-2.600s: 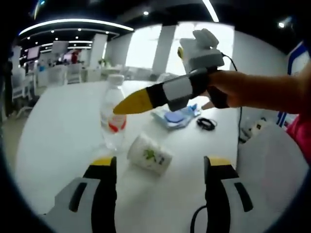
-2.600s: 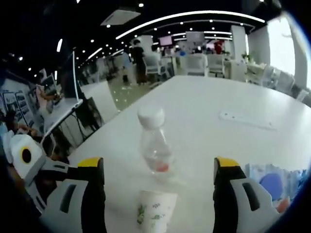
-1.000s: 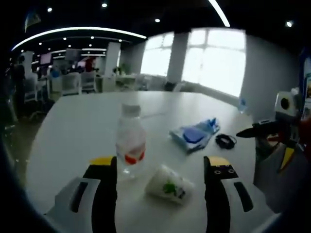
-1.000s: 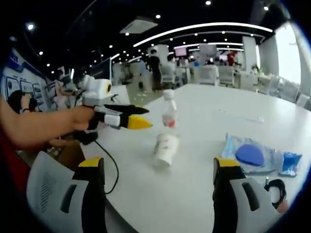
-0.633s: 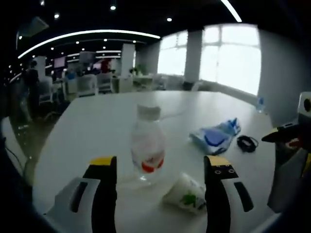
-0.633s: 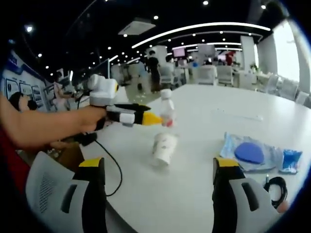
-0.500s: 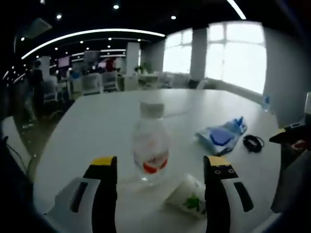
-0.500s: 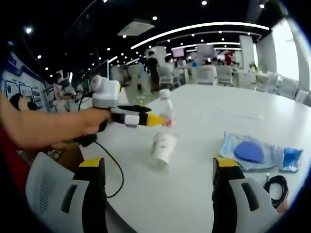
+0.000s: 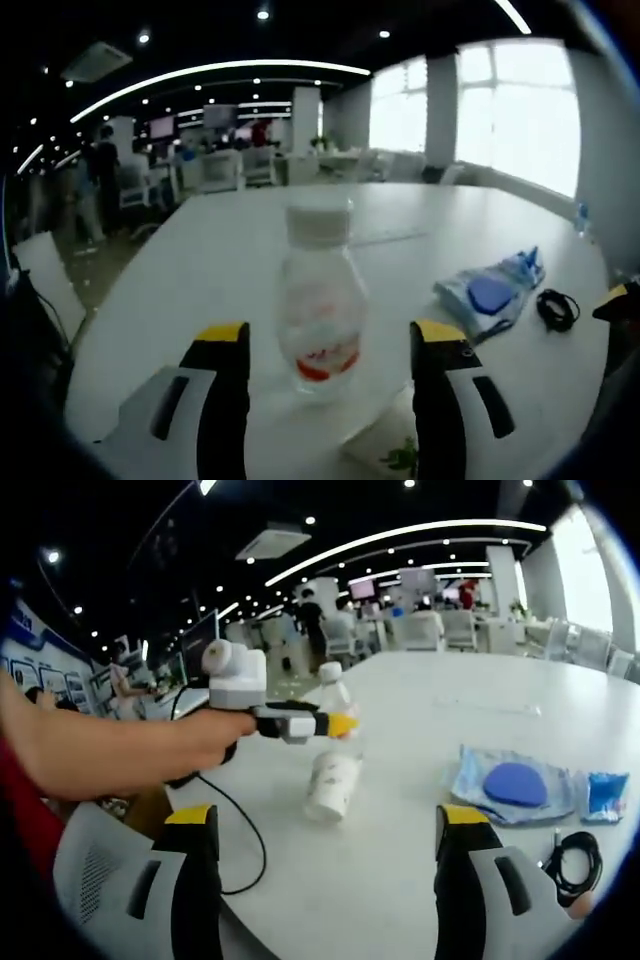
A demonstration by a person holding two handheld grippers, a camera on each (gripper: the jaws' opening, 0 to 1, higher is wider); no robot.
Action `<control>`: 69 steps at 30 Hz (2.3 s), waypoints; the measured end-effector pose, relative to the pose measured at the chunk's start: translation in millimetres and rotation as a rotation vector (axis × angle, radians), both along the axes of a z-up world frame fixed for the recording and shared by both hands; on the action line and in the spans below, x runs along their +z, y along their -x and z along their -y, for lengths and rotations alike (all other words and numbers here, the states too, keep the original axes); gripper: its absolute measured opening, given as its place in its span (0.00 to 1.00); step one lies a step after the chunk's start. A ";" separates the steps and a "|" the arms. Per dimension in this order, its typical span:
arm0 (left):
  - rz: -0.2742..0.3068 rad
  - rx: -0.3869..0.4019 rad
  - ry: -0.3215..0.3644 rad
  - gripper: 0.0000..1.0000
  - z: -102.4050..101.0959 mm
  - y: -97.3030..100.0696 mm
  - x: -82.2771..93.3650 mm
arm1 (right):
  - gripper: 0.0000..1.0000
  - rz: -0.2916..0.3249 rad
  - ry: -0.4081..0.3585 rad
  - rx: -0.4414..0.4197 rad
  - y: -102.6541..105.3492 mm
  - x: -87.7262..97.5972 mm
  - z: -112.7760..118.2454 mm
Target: Arrange the tabletop items into an orderly group along one side of the table until the central work area is clear of visible clutter.
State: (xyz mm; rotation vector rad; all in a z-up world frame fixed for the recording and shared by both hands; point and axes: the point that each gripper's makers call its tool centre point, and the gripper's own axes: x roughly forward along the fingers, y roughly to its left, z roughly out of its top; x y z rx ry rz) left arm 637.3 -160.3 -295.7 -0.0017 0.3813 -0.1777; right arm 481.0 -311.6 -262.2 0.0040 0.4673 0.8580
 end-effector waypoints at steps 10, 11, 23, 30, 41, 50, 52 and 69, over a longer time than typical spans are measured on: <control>0.004 0.009 -0.001 0.56 7.2 -6.9 -5.4 | 0.87 -0.015 -0.011 -0.002 -0.9 -3.9 2.3; 0.004 0.009 -0.001 0.56 7.1 -7.7 -5.9 | 0.87 -0.015 -0.012 -0.003 -1.2 -3.9 2.4; -0.007 0.009 -0.030 0.44 -0.7 -16.0 -11.8 | 0.86 -0.032 -0.012 -0.012 -0.8 -9.7 5.4; -0.008 -0.016 -0.031 0.39 -3.7 -15.7 -11.6 | 0.86 -0.034 -0.010 -0.017 -1.5 -11.2 4.6; -0.005 -0.107 -0.043 0.38 -1.1 -17.4 -11.9 | 0.85 -0.037 -0.004 -0.031 -4.1 -13.5 7.5; -0.003 -0.135 -0.036 0.38 0.7 -21.8 -11.4 | 0.85 -0.034 -0.006 -0.041 -6.8 -12.9 8.3; -0.002 -0.136 -0.032 0.38 2.4 -23.4 -11.4 | 0.85 -0.034 -0.005 -0.043 -7.3 -12.9 9.0; -0.002 -0.170 -0.029 0.38 12.6 -28.1 -11.7 | 0.84 -0.035 -0.009 -0.054 -10.1 -12.7 12.9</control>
